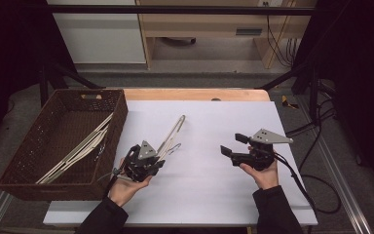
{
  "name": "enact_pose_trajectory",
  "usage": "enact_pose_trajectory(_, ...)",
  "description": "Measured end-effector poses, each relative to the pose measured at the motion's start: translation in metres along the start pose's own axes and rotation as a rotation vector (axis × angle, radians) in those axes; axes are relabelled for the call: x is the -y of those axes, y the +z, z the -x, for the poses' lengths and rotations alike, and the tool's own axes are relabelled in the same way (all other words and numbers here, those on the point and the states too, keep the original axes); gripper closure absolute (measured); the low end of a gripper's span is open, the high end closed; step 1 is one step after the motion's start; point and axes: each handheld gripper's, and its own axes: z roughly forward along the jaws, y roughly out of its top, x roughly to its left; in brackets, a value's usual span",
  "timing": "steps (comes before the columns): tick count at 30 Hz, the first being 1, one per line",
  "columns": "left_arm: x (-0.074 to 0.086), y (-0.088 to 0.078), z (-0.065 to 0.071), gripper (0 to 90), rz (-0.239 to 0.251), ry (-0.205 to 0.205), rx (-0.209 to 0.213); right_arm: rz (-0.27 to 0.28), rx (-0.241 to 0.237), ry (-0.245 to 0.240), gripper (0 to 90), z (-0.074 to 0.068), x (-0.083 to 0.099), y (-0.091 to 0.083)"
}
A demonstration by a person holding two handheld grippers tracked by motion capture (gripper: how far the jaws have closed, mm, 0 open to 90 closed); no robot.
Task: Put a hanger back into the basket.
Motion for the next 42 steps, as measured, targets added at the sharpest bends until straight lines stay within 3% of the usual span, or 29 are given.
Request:
enact_pose_trajectory(6, 0.0, -0.009, -0.011, 81.9, 0.026, -0.054, -0.047, -0.033, 0.023, 0.007, 16.4, 0.003, 0.006, 0.002)
enact_pose_trajectory(13, 0.003, -0.019, -0.022, 84.7, 0.044, -0.098, -0.11, -0.035, 0.03, 0.008, 13.5, 0.005, 0.008, -0.001)
enact_pose_trajectory(17, 0.004, -0.025, -0.027, 85.8, 0.068, -0.123, -0.094, -0.035, 0.036, 0.013, 12.0, 0.006, 0.009, -0.002)
enact_pose_trajectory(22, 0.0, -0.04, -0.024, 85.9, 0.12, -0.098, -0.102, -0.04, 0.045, 0.021, 10.6, 0.007, 0.011, -0.004)
enact_pose_trajectory(33, -0.011, -0.082, -0.015, 85.9, 0.219, -0.055, -0.029, -0.026, 0.051, 0.023, 8.5, 0.01, 0.009, -0.011)
enact_pose_trajectory(42, -0.017, -0.111, -0.009, 85.9, 0.281, -0.022, 0.005, -0.02, 0.049, 0.021, 6.9, 0.01, 0.009, -0.012)
